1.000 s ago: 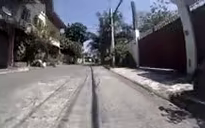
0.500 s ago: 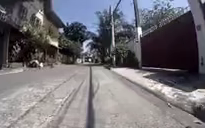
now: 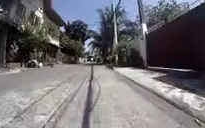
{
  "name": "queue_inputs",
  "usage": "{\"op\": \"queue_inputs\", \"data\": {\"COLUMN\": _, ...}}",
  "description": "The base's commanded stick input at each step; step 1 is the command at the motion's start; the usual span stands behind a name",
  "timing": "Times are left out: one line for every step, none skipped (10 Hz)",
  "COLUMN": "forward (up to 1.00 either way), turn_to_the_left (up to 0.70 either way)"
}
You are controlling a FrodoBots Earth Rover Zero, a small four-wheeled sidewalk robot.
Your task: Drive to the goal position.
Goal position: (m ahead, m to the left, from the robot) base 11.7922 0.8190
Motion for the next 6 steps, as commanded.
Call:
{"op": "queue_inputs", "data": {"forward": 1.00, "turn_to_the_left": 0.00}}
{"op": "queue_inputs", "data": {"forward": 1.00, "turn_to_the_left": 0.00}}
{"op": "queue_inputs", "data": {"forward": 1.00, "turn_to_the_left": 0.00}}
{"op": "queue_inputs", "data": {"forward": 1.00, "turn_to_the_left": 0.00}}
{"op": "queue_inputs", "data": {"forward": 1.00, "turn_to_the_left": 0.00}}
{"op": "queue_inputs", "data": {"forward": 1.00, "turn_to_the_left": 0.00}}
